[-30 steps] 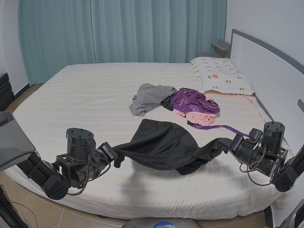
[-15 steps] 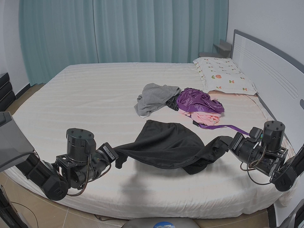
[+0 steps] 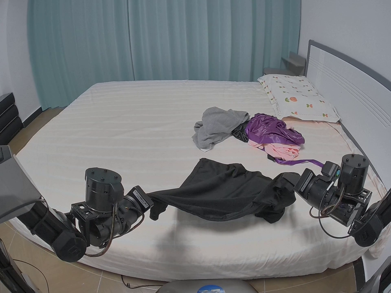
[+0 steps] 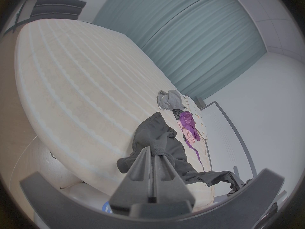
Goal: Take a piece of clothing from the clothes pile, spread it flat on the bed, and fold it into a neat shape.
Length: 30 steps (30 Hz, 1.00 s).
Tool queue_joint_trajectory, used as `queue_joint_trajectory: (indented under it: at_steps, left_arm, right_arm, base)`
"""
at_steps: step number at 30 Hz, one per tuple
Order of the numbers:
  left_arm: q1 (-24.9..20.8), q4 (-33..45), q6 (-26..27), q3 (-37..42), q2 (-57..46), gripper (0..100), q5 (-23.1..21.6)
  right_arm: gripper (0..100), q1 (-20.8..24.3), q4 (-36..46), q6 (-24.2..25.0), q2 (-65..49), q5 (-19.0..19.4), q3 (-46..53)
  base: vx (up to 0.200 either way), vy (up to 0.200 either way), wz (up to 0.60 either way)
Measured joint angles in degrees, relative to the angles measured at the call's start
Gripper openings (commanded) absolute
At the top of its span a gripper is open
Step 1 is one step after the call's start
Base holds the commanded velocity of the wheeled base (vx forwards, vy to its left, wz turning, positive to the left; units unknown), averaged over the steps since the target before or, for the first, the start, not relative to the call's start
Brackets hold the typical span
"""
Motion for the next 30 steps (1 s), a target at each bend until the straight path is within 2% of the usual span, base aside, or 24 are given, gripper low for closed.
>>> queue_joint_trajectory:
  at_steps: [12,30]
  left_arm:
    - [-0.5,-0.2,-2.3,1.6,-0.1,0,-0.3]
    - [-0.5,-0.3,-2.5,1.7,-0.2,0,-0.4]
  right_arm:
    - [0,-0.6,-0.2,0.5,1.4,0.4,0.2]
    - [0,-0.6,-1.6,0.5,2.7,0.1,0.3]
  base:
    - [0.000,0.200,0.00]
    - [0.000,0.200,0.00]
